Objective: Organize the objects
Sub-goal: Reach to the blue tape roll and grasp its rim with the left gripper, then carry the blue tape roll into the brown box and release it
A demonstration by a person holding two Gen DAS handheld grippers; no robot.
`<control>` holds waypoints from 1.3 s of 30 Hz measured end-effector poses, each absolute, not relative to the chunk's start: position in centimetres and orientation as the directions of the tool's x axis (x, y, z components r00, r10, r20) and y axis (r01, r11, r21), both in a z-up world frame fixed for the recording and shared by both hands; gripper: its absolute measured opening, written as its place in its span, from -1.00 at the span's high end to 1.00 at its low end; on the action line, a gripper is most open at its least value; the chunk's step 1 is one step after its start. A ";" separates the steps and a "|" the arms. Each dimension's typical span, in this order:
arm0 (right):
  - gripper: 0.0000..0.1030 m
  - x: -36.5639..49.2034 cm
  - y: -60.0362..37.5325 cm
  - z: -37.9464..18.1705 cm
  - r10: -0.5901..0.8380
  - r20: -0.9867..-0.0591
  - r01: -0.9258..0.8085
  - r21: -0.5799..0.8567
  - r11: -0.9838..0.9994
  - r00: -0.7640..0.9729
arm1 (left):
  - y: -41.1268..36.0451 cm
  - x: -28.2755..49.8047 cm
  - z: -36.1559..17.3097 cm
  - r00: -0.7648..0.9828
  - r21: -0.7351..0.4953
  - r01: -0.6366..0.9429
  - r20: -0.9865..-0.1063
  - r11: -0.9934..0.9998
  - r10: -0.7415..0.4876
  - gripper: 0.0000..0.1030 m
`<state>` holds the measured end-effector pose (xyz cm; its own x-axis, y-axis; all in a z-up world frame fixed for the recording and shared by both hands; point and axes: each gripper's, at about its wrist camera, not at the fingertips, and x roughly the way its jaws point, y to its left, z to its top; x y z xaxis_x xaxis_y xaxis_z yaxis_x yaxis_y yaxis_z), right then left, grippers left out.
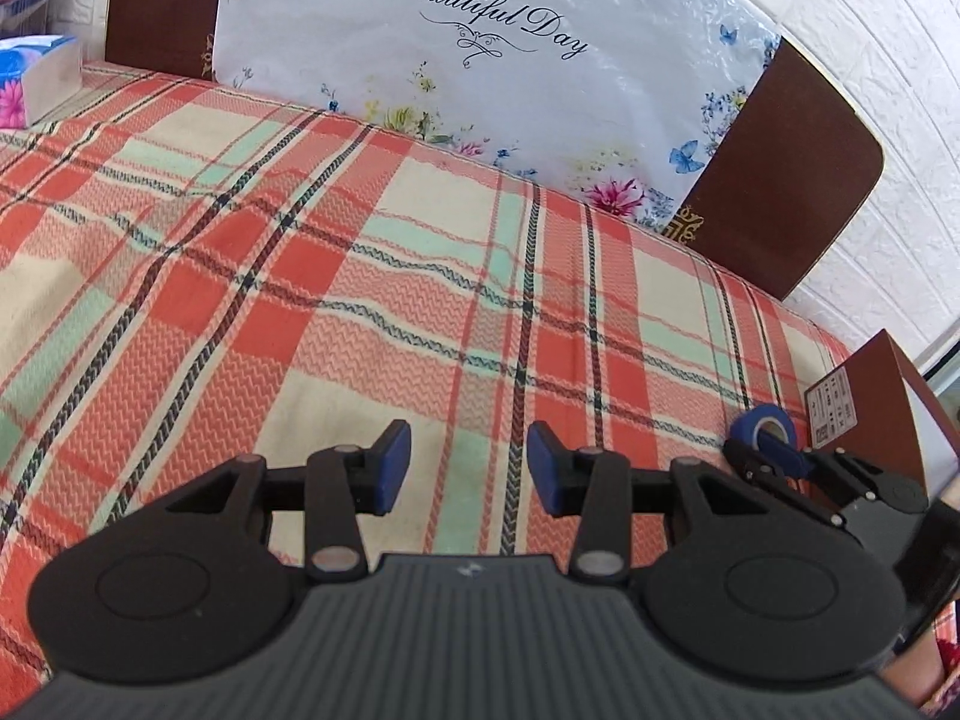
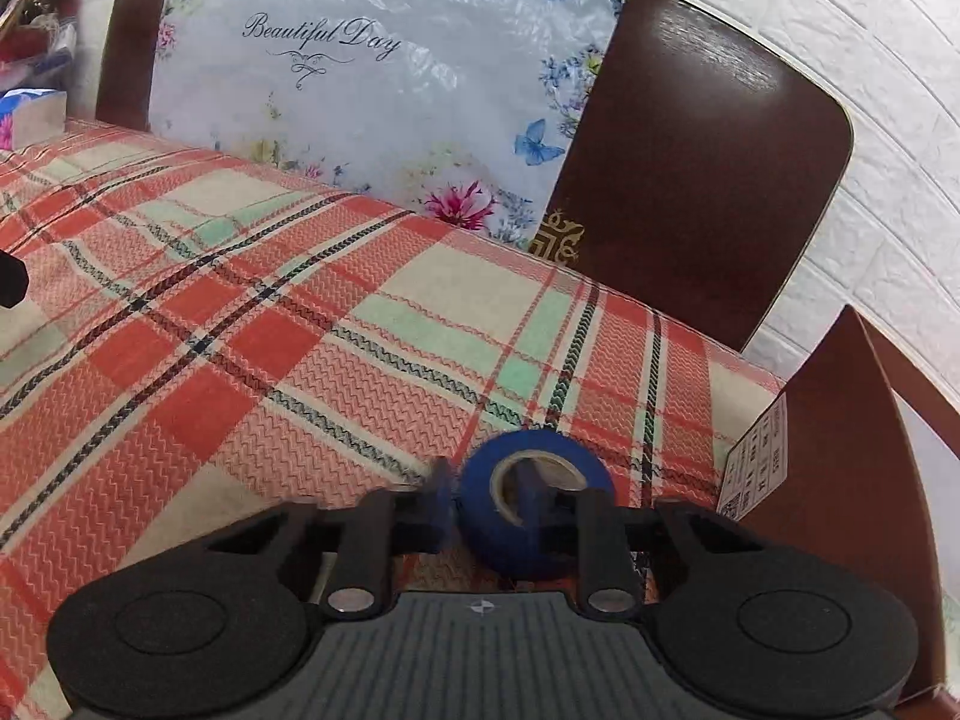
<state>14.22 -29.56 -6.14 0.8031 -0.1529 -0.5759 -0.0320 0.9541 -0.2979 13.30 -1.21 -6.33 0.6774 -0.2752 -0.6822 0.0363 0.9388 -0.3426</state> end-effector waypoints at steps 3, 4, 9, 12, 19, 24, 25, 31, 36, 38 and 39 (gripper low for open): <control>0.70 12.5 -28.2 -5.1 -0.025 -0.583 -0.121 -0.211 0.970 0.812 | -1.4 13.1 -6.2 0.668 -0.372 0.064 -0.674 0.926 -0.317 0.13; 0.70 11.5 -27.5 -4.7 0.047 -0.583 -0.170 -0.158 0.973 0.811 | -1.5 13.0 -6.1 0.662 -0.384 0.079 -0.670 0.920 -0.336 0.13; 0.19 6.1 -23.6 -3.9 0.236 -0.550 -0.341 -0.096 0.935 0.801 | -3.1 12.4 -5.7 0.624 -0.397 0.167 -0.666 0.902 -0.409 0.03; -0.21 4.3 -23.8 -3.8 0.230 -0.502 -0.321 -0.102 0.941 0.834 | -4.3 12.3 -5.8 0.598 -0.377 0.220 -0.676 0.900 -0.430 0.01; -0.21 5.9 -25.5 -4.9 0.215 -0.543 -0.277 -0.034 0.960 0.812 | -7.9 12.9 -7.6 0.525 -0.306 0.290 -0.741 0.907 -0.418 0.04; -0.06 7.6 -25.1 -5.9 0.238 -0.576 -0.293 -0.004 0.956 0.782 | -8.3 13.2 -8.4 0.512 -0.274 0.281 -0.768 0.920 -0.385 0.60; -0.06 7.7 -25.0 -5.8 0.245 -0.570 -0.297 0.001 0.955 0.785 | -8.2 13.2 -8.1 0.506 -0.287 0.278 -0.767 0.917 -0.394 0.62; -0.05 4.6 -25.9 -3.3 0.205 -0.433 -0.248 -0.045 0.968 0.878 | -11.2 11.2 -2.3 0.564 -0.293 0.381 -0.678 0.877 -0.471 0.62; -0.06 1.0 -29.7 0.5 0.041 -0.240 -0.074 -0.129 0.989 0.970 | -18.9 9.5 2.1 0.583 -0.229 0.551 -0.582 0.802 -0.567 0.62; -0.06 -0.2 -31.9 1.4 -0.030 -0.187 0.004 -0.138 0.990 0.982 | -22.6 9.0 2.7 0.573 -0.188 0.605 -0.571 0.774 -0.587 0.61; -0.06 -0.7 -33.1 1.7 -0.061 -0.174 0.037 -0.136 0.990 0.983 | -24.4 8.8 2.8 0.566 -0.166 0.630 -0.571 0.759 -0.594 0.61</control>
